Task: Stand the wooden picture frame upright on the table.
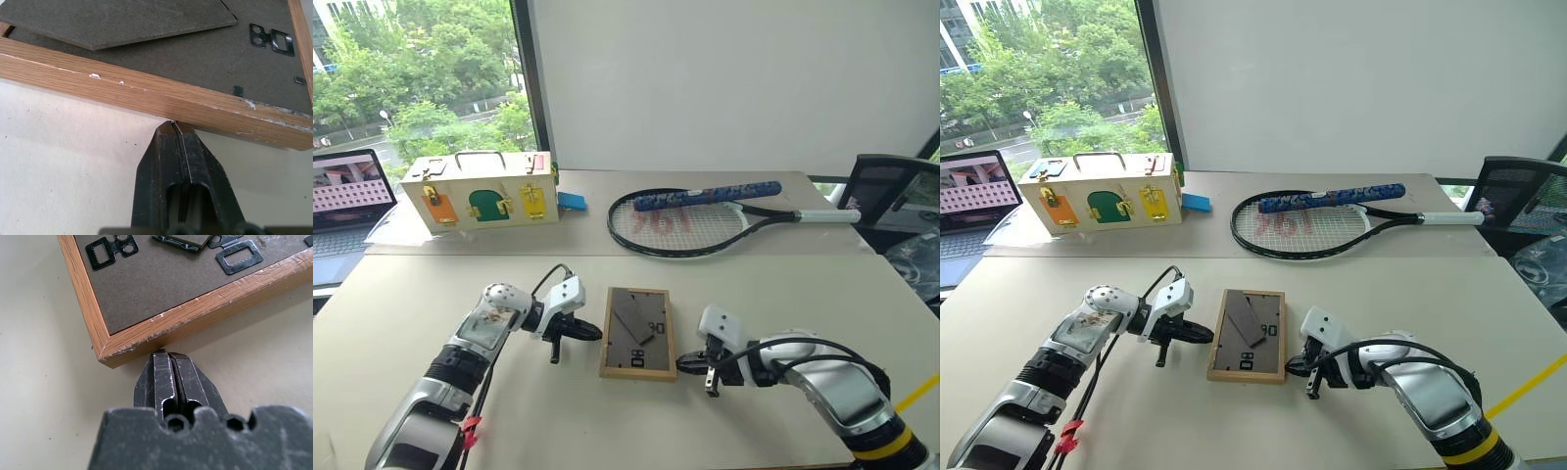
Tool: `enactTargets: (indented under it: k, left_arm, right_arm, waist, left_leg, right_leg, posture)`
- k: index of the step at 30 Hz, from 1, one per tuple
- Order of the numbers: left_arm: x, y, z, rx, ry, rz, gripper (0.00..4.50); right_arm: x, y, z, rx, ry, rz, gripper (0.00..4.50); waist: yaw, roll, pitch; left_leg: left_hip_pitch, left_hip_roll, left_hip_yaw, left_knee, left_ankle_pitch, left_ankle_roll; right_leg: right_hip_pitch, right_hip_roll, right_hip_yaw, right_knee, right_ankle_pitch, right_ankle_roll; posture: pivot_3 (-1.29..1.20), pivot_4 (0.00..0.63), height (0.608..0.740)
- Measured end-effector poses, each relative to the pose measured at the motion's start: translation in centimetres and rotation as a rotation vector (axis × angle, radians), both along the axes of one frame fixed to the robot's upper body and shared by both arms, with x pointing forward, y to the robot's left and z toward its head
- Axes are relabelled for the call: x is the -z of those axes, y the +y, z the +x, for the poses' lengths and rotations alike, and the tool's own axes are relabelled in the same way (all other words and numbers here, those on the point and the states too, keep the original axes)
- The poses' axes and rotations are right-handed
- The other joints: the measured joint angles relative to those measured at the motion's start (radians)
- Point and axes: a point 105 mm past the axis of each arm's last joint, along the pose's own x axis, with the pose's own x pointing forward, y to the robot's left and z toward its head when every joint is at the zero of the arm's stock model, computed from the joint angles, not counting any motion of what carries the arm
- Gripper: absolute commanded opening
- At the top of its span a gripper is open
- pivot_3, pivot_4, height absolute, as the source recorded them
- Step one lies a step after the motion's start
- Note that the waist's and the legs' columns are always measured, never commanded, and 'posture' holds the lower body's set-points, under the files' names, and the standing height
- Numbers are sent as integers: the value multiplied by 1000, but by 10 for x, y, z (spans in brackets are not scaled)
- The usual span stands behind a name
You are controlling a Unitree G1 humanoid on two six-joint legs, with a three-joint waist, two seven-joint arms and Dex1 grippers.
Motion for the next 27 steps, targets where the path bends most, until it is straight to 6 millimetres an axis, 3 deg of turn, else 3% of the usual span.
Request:
enactTargets:
  k: [3, 5, 9, 12, 15, 20, 23, 27]
  left_arm:
    - [0, 10, -4, -82, 41, -57, 0]
    - [-2, 24, -1, -255, 90, -121, 0]
    - [-18, 52, -12, -452, 269, -128, 0]
    - [-47, 51, -28, -457, 502, -330, 630]
    - [-63, 48, -34, -458, 612, -416, 1768]
    - [-55, 46, -38, -539, 824, -439, 3395]
    - [-39, 37, -46, -540, 884, -379, 4467]
    - [-26, 27, -49, -559, 932, -355, 4467]
  right_arm:
    - [-2, -15, 1, 42, 15, 12, 63]
    - [-8, -39, 7, 136, 26, 34, 63]
    - [-36, -60, 17, 220, -41, 132, 63]
    - [-45, -61, 14, 199, -45, 179, 0]
    - [-51, -53, 10, 152, -40, 224, 0]
    - [-59, -48, 19, 120, -117, 228, 0]
    - [-48, -49, 29, 129, -123, 176, 0]
    - [-32, -49, 37, 131, -102, 138, 0]
  waist:
    - [-5, 0, 0]
    - [-8, -1, 1]
    - [-17, -2, 3]
    - [-17, -3, 6]
    - [-17, -4, 6]
    - [-28, -5, 7]
    - [-32, -5, 7]
    - [-29, -6, 8]
  left_leg:
    - [-3, 0, 0, -1, 0, 0]
    - [-4, 0, 0, -1, 0, 0]
    - [-5, 0, -1, -2, 0, 0]
    - [-6, 0, -1, -2, 0, 0]
    - [-6, 0, -1, -2, 0, 0]
    - [-6, 0, -1, -3, 0, 0]
    - [-7, 0, -1, -4, 0, 0]
    - [-7, 0, -1, -4, 0, 0]
  right_leg:
    - [-1, 0, 0, 0, 0, 0]
    - [-2, 0, 0, 0, 1, 0]
    - [-3, 1, 0, 1, 1, 0]
    - [-3, 0, 0, 0, 0, 1]
    - [-4, 0, 0, 0, 0, 2]
    - [-5, 0, 0, 0, 0, 1]
    - [-5, 0, -1, 0, 1, -2]
    - [-6, 0, -1, 0, 3, -5]
  posture:
    - [0, 150, 740]
    - [0, 150, 740]
    - [0, 150, 740]
    - [0, 150, 740]
    - [0, 150, 740]
    - [0, 150, 740]
    - [0, 150, 740]
    - [0, 150, 740]
